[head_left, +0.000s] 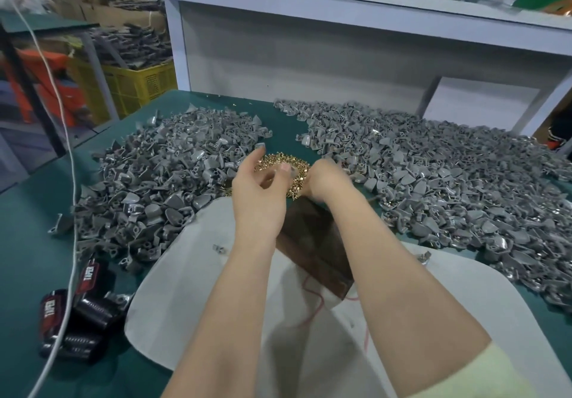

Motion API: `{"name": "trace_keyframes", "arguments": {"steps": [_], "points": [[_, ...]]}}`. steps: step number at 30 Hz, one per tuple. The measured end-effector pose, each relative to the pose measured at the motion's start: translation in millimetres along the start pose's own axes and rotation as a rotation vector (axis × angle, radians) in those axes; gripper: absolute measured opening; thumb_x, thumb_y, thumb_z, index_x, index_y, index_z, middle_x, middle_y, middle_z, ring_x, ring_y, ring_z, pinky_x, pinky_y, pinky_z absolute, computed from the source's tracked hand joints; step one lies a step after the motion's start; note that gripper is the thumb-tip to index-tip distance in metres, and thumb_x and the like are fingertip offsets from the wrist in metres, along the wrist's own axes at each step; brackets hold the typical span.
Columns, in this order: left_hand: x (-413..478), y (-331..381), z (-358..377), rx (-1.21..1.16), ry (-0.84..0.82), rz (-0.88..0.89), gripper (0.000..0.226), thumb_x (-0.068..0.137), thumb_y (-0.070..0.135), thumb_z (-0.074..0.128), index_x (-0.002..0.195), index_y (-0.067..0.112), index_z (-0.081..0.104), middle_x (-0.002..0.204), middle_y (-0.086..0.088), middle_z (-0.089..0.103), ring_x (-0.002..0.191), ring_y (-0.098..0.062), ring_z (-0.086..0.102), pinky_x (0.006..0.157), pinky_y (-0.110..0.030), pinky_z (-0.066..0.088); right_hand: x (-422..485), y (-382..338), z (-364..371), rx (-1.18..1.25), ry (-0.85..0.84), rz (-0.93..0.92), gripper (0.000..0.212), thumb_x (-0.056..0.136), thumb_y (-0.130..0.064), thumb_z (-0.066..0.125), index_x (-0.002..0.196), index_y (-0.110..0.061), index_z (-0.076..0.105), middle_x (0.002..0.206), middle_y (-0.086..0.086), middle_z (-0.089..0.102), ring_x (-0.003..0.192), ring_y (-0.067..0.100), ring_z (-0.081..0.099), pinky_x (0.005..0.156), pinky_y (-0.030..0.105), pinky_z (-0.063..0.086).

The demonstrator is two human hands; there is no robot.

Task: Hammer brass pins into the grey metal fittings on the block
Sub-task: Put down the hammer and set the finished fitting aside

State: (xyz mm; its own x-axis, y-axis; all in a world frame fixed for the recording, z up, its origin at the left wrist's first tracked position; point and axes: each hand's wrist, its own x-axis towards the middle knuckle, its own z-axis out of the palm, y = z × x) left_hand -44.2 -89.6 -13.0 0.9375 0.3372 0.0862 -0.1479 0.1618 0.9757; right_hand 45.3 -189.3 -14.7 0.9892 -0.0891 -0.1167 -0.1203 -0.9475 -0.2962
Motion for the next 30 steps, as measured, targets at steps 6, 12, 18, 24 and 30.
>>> {"name": "trace_keyframes", "arguments": {"steps": [6, 12, 18, 24, 30], "points": [[-3, 1, 5, 0.154, -0.094, 0.026, 0.015, 0.089, 0.012, 0.063, 0.104, 0.012, 0.068, 0.104, -0.006, 0.070, 0.100, -0.016, 0.064, 0.099, -0.034, 0.048, 15, -10, 5, 0.030, -0.106, 0.052, 0.036, 0.091, -0.011, 0.050, 0.124, 0.004, 0.050, 0.122, 0.020, 0.054, 0.110, 0.035, 0.054, 0.081, 0.032, 0.042], [-5, 1, 5, 0.197, -0.138, 0.050, 0.023, 0.092, 0.004, 0.056, 0.100, 0.020, 0.069, 0.101, 0.006, 0.066, 0.097, -0.010, 0.061, 0.095, -0.022, 0.046, 19, -8, 5, 0.080, -0.186, 0.010, 0.038, 0.097, -0.016, 0.045, 0.132, -0.002, 0.046, 0.130, 0.016, 0.051, 0.116, 0.030, 0.051, 0.099, 0.030, 0.040], [-4, -2, 5, 0.281, -0.138, 0.111, 0.017, 0.088, 0.010, 0.064, 0.087, 0.026, 0.067, 0.087, 0.015, 0.065, 0.086, -0.003, 0.060, 0.080, -0.012, 0.046, 10, 9, 3, 0.026, -0.026, -0.080, 0.018, 0.092, -0.022, 0.051, 0.094, -0.006, 0.060, 0.086, 0.010, 0.052, 0.078, 0.024, 0.048, 0.057, 0.027, 0.036], [-5, -4, 3, 0.445, -0.133, 0.133, 0.014, 0.085, 0.015, 0.069, 0.078, 0.024, 0.062, 0.083, 0.008, 0.067, 0.086, -0.012, 0.064, 0.087, -0.031, 0.051, -6, 13, -14, 0.408, 0.143, -0.147, 0.010, 0.081, -0.015, 0.059, 0.075, -0.006, 0.059, 0.070, 0.010, 0.059, 0.071, 0.026, 0.056, 0.059, 0.027, 0.045], [-12, -4, 10, 0.938, -0.219, 0.136, 0.011, 0.087, 0.031, 0.066, 0.078, 0.037, 0.062, 0.101, 0.012, 0.063, 0.112, -0.022, 0.052, 0.087, -0.033, 0.031, -51, 35, -38, 0.810, 0.247, -0.200, 0.013, 0.077, -0.004, 0.058, 0.074, -0.016, 0.054, 0.067, 0.003, 0.065, 0.067, 0.016, 0.063, 0.077, 0.040, 0.055]]}}
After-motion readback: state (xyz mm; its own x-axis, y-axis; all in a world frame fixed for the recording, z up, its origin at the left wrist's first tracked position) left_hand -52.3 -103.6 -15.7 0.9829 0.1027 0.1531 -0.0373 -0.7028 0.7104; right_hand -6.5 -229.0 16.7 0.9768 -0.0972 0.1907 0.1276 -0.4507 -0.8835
